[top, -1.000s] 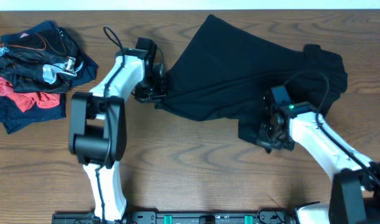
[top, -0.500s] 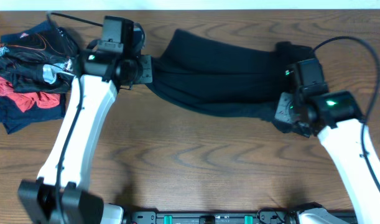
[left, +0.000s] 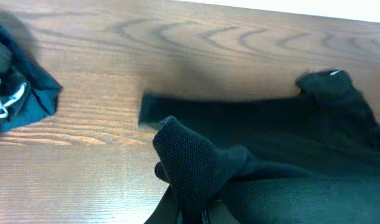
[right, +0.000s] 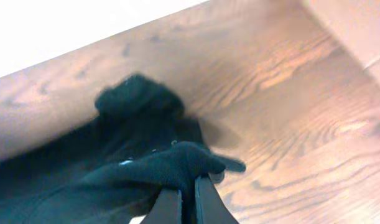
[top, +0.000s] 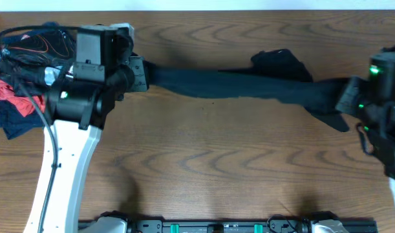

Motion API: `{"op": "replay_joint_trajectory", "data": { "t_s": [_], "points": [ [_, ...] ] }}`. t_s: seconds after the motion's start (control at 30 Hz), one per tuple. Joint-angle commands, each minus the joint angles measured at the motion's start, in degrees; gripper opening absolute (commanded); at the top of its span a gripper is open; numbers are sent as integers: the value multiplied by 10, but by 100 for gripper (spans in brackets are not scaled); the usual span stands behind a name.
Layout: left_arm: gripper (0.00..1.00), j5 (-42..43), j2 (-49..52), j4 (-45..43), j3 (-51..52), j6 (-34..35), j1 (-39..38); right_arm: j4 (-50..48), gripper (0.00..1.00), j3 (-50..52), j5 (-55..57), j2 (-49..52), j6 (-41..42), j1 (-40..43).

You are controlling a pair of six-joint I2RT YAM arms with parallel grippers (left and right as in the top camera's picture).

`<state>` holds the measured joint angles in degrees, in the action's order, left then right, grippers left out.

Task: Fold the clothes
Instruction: 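Lift the black shirt with both grippers and stretch it apart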

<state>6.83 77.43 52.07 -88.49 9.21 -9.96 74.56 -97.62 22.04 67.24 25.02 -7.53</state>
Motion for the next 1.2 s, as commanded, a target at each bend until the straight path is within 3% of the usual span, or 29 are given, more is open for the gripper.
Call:
{"op": "replay_joint_trajectory", "data": {
  "t_s": [0.0,0.6,1.17],
  "points": [
    [6,-31,-32,-2,-16,5,3,11,1,-46,56,-14,-24,9],
    [6,-92,-166,-1,-145,-21,3,21,1,-218,125,-42,-66,9],
    [6,-100,-186,1,-154,-55,3,38,1,-333,127,-41,-118,9]
  ]
}}
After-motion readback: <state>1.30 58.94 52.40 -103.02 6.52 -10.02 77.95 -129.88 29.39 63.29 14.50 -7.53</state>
